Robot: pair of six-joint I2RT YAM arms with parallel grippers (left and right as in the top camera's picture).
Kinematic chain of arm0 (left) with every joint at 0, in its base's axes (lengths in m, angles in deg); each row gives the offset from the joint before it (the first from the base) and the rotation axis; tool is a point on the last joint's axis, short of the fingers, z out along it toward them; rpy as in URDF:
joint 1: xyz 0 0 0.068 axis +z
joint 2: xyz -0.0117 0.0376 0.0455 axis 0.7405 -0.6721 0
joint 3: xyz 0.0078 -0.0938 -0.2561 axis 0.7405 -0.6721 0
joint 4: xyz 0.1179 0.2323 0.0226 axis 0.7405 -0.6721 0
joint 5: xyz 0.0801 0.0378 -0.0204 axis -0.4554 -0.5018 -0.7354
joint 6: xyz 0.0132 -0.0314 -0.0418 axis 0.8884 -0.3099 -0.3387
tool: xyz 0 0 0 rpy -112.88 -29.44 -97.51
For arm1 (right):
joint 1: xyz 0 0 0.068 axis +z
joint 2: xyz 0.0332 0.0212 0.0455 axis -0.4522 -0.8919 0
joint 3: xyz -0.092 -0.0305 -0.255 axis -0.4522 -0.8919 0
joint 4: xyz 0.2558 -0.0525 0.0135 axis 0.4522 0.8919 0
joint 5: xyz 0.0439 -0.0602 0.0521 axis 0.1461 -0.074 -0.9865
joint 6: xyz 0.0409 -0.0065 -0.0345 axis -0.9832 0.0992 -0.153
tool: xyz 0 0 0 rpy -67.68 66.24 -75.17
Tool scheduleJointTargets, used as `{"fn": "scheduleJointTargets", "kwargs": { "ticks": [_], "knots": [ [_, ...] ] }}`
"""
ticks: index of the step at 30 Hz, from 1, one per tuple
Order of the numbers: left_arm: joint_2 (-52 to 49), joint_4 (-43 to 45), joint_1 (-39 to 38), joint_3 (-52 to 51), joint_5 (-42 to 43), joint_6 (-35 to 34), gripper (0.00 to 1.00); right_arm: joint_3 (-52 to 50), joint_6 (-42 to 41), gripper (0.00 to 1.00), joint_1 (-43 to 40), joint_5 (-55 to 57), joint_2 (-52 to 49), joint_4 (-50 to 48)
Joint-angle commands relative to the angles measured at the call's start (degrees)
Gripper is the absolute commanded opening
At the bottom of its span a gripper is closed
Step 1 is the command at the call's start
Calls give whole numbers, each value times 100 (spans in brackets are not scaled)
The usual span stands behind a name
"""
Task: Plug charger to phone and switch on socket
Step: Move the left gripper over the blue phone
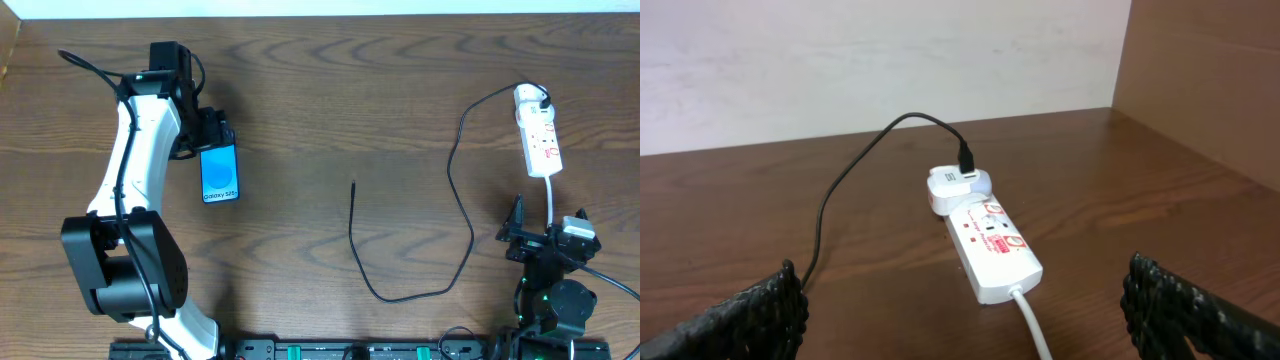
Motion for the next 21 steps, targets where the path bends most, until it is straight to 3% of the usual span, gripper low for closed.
{"fn": "scheduleJointTargets", "kwargs": {
  "ticks": [1, 21],
  "knots": [
    [-4, 7, 13, 107, -15, -2, 98, -7, 63, 99, 33, -11, 15, 24],
    [-804, 140, -343, -4, -15, 39, 98, -7, 63, 99, 33, -11, 15, 24]
  ]
}}
